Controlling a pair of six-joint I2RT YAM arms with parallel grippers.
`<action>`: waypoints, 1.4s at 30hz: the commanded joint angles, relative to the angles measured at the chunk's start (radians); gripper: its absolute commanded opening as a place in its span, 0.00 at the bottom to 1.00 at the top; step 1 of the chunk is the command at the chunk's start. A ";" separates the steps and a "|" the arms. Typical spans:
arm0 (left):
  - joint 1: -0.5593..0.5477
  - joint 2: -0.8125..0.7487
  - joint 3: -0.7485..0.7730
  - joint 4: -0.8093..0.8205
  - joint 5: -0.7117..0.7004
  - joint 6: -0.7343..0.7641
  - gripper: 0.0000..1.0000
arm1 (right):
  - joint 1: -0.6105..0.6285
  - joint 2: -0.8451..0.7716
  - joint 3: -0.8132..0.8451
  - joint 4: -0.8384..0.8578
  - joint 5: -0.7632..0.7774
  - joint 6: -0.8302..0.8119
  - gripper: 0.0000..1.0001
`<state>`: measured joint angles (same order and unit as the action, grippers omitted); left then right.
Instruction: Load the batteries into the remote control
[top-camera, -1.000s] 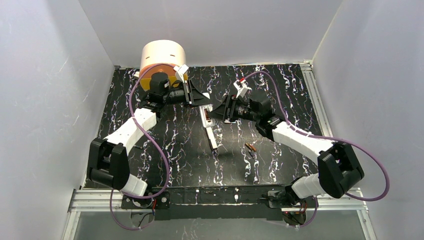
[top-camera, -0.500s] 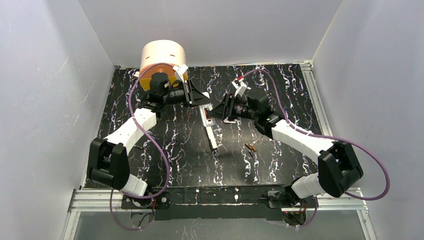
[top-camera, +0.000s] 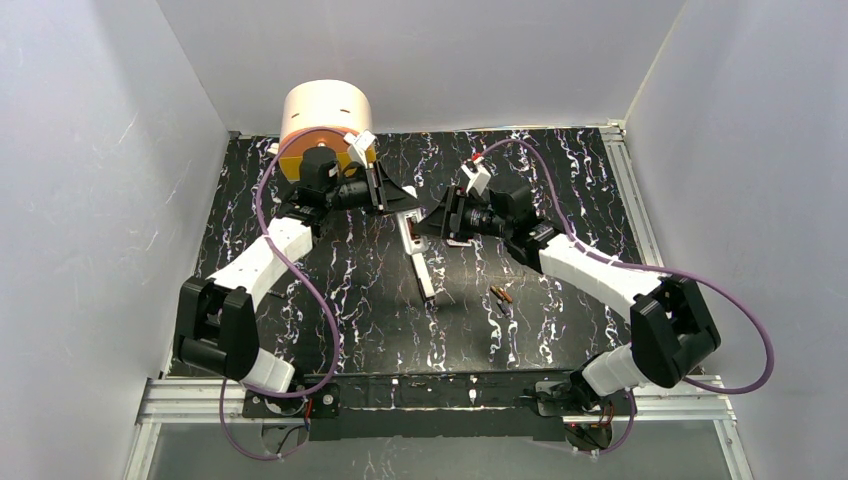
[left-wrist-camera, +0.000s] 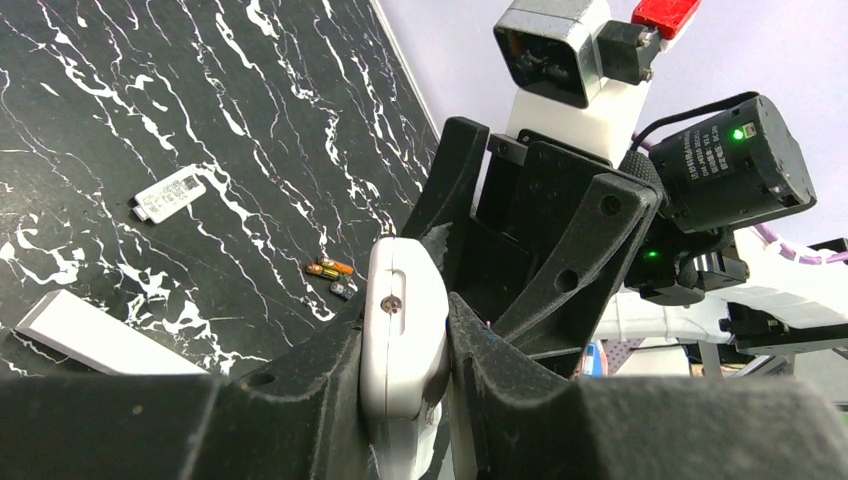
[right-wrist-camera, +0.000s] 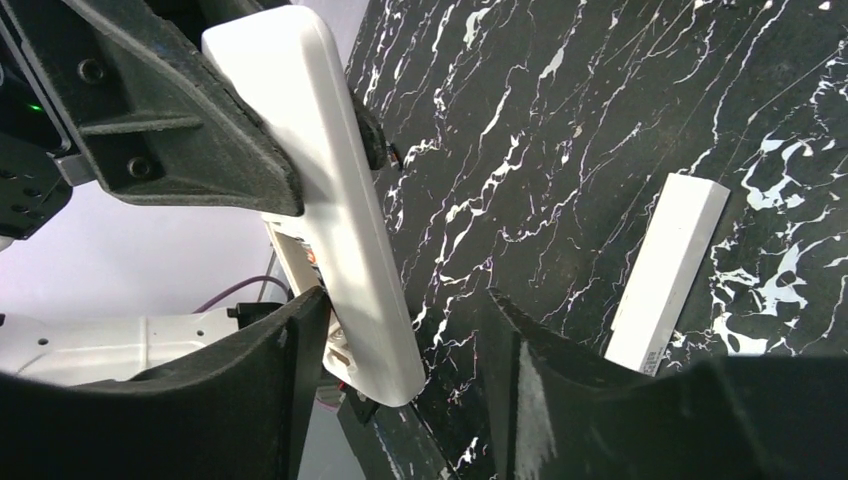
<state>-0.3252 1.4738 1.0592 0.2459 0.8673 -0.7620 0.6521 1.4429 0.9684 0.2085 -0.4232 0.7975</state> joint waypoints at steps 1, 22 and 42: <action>-0.003 -0.099 0.010 -0.035 0.039 0.014 0.00 | -0.010 -0.014 0.025 -0.041 0.058 -0.067 0.71; 0.012 -0.192 -0.089 -0.177 -0.139 0.182 0.00 | -0.097 -0.202 0.105 -0.745 0.500 -0.433 0.57; 0.012 -0.243 -0.164 -0.093 -0.072 0.191 0.00 | 0.002 -0.028 -0.081 -0.876 0.548 -0.315 0.53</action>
<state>-0.3164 1.2770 0.9092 0.1265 0.7670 -0.5762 0.6479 1.3956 0.9058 -0.6956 0.1120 0.4644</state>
